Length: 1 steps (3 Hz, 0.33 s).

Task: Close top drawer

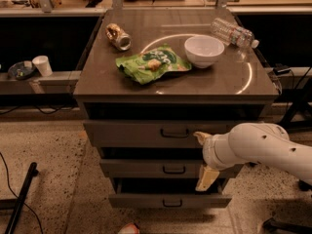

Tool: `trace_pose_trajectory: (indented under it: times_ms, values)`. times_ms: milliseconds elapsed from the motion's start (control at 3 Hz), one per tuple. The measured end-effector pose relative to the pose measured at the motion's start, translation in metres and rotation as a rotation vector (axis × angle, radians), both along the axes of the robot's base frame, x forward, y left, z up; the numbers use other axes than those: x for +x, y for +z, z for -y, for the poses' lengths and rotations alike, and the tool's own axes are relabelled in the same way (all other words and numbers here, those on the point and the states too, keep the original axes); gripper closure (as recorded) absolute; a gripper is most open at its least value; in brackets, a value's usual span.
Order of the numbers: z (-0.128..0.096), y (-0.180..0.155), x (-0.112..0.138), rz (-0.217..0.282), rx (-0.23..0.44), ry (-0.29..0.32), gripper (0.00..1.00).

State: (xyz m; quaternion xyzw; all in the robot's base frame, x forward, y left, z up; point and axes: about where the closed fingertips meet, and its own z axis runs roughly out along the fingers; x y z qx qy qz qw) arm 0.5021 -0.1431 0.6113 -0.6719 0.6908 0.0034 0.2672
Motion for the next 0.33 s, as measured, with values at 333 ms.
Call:
trace_pose_trajectory:
  times_ms: [333]
  values:
    - [0.0,0.0,0.0,0.0,0.0,0.0,0.0]
